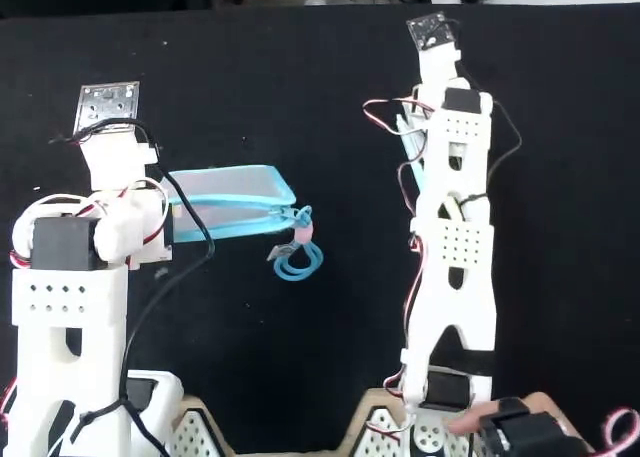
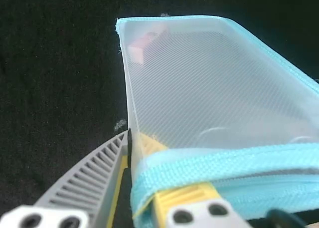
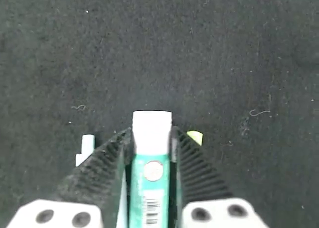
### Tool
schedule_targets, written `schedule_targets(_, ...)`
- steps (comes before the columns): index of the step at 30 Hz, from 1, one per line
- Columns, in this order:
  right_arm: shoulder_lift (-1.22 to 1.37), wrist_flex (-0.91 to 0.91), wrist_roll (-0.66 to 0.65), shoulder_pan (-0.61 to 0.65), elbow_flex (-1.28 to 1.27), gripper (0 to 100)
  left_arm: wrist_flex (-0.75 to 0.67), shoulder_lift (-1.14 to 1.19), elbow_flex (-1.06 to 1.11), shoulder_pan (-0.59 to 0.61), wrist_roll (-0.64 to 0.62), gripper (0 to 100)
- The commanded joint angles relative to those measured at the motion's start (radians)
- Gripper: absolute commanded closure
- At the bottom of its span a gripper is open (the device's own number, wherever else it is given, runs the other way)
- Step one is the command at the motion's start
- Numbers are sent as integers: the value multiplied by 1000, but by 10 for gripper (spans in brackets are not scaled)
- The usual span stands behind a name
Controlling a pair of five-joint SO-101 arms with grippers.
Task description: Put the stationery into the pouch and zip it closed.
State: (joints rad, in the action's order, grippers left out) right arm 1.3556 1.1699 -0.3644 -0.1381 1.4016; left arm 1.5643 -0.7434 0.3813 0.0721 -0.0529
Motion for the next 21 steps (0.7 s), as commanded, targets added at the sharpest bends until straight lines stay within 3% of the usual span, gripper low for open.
schedule_targets(1, -16, 49, -6, -11, 101, 987, 3, 6, 5, 4, -9, 970)
schedule_targets(8, -16, 255, 2, -6, 271, 987, 3, 6, 5, 4, -9, 970)
schedule_targets(17, -148, 578, 2, 3, 266, 987, 3, 6, 2, 5, -9, 970)
schedule_targets(21, -197, 600, 2, 8, 214, 987, 3, 6, -1, 10, -9, 970)
